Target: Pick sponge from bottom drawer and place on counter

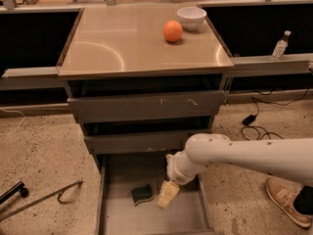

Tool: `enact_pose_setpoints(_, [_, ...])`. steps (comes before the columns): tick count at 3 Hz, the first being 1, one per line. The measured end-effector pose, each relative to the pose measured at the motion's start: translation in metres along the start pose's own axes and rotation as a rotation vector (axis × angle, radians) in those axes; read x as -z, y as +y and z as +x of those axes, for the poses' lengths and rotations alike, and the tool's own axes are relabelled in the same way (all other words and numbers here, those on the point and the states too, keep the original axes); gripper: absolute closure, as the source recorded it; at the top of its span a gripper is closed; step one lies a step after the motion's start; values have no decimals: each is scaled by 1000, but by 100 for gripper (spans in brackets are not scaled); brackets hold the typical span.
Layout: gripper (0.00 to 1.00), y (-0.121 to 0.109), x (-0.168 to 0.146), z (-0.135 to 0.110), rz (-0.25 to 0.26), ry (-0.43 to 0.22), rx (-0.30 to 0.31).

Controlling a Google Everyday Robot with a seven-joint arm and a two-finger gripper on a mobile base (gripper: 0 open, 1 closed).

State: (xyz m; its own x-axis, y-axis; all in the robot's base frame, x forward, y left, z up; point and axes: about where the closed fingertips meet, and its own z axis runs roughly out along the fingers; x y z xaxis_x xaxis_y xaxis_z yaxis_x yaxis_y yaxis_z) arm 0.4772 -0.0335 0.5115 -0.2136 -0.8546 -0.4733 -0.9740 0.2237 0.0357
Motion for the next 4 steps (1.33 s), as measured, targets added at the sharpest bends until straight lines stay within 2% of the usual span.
enact_pose_setpoints(1, [0, -14, -85, 8, -19, 1, -43])
enact_pose_setpoints(2, [0, -14, -85, 8, -19, 1, -43])
enact_pose_setpoints(3, [0, -20, -118, 12, -36, -44, -49])
enact_pose_setpoints(4, [0, -34, -172, 7, -73, -126, -43])
